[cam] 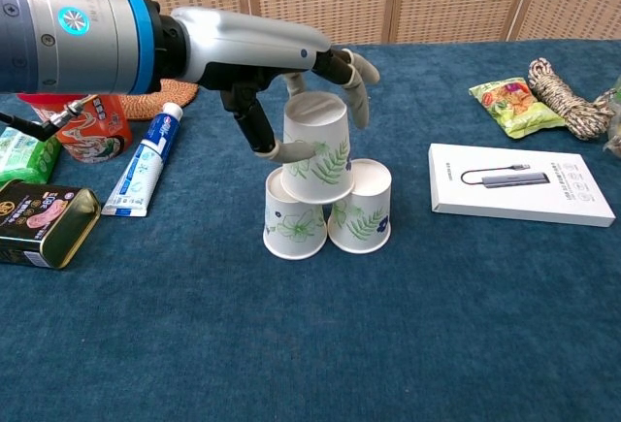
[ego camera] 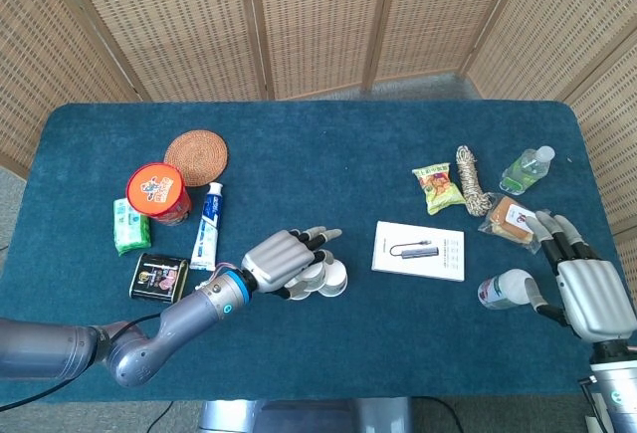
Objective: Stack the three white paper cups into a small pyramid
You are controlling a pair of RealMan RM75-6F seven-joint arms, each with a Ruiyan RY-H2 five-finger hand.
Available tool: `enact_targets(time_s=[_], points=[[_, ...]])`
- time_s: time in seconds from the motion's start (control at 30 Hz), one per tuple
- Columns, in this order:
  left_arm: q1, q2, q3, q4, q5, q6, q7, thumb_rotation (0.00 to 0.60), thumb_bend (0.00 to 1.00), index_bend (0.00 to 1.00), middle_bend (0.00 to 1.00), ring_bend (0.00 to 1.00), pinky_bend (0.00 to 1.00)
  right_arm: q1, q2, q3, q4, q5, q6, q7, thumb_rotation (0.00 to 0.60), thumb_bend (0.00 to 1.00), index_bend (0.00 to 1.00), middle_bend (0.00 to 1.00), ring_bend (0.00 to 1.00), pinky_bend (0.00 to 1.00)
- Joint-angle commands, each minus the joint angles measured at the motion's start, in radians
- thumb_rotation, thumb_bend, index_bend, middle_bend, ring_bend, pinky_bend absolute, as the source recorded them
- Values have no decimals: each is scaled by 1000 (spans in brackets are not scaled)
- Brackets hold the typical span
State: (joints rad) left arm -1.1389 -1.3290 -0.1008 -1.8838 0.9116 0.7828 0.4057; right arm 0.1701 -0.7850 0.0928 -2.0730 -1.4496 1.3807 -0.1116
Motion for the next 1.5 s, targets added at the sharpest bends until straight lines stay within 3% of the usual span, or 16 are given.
enact_targets(time_s=[0.03,0.73,1.13,1.5], points=[[0,0,0,-1,1,-1,-2,600,482,208,0,0,270,-1,1,0,0,-1,1,2,600,481,30,0,0,297],[5,27,-6,-15,29,-10,-46,600,422,0,0,0,6,0,6,7,-7,7,2,-2,600,488,29,0,0,296],[69,117,-14,-86,125,28,-122,600,409,0,0,0,0,5,11,17,-6,21,0,-1,600,485,27,0,0,296],[236,293,52,-211,289,161,-185,600,409,0,0,0,0,19,10,30,20,49,-17,8,600,487,29,0,0,292]])
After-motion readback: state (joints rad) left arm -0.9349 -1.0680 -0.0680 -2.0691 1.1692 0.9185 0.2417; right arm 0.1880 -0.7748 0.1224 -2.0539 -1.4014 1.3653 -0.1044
